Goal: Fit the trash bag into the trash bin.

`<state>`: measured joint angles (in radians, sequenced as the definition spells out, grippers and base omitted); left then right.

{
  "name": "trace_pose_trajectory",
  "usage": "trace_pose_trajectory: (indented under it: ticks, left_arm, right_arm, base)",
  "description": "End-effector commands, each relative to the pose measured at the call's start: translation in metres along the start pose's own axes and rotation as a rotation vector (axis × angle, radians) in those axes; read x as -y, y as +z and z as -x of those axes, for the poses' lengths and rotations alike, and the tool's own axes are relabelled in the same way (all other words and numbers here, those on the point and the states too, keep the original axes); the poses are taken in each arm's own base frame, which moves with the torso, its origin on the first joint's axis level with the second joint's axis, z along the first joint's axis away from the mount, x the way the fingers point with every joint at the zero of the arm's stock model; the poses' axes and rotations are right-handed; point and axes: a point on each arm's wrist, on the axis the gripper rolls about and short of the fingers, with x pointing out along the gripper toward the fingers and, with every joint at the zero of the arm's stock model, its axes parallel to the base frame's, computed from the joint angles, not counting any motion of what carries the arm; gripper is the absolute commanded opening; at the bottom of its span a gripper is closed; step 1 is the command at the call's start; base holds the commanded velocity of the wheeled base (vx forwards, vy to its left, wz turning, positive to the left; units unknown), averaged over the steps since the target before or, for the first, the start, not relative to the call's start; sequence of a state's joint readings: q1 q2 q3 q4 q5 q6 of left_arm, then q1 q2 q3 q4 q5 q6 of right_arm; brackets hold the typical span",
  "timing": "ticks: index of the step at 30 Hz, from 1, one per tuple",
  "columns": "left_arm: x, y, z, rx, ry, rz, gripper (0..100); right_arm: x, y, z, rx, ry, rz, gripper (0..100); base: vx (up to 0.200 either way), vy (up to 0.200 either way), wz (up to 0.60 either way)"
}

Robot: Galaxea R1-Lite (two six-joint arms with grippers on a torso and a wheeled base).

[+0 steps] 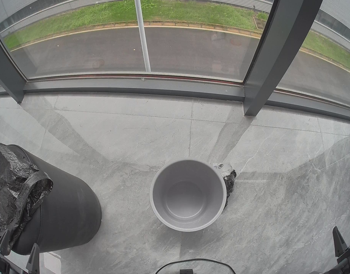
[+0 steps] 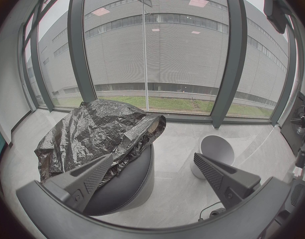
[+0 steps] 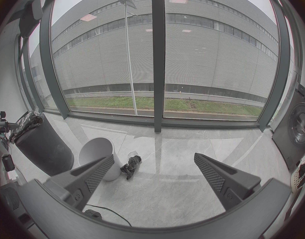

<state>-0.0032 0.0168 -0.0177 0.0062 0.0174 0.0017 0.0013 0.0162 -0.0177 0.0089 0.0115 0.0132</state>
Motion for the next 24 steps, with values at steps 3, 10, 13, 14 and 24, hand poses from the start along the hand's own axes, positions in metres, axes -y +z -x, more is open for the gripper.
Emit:
trace_pose_trajectory:
  ticks: [3,10,13,14,24]
  left_arm:
    - [0.0,-0.004,0.0,0.005,-0.013,0.017,100]
    - [0.0,-0.004,0.0,0.004,-0.014,0.017,100]
    - [0.0,0.01,0.003,0.049,-0.021,0.047,100]
    - [0.0,0.033,0.007,0.101,-0.024,0.1,100]
    - [0.004,0.157,-0.04,-0.156,-0.18,0.059,100]
  right_arm:
    - [0.0,-0.004,0.0,0.003,0.0,0.006,100]
    - [-0.002,0.104,0.015,0.164,0.038,-0.16,100]
    - [-0.003,0.14,0.001,0.127,0.062,-0.15,100]
    - [-0.003,0.144,-0.005,0.111,0.071,-0.141,100]
    - [-0.011,0.175,-0.076,0.11,0.242,-0.201,100]
  base:
    - [0.0,0.0,0.0]
    - [0.0,0.0,0.0]
    - [0.0,0.0,0.0]
    - [0.0,0.0,0.0]
    - [0.0,0.0,0.0]
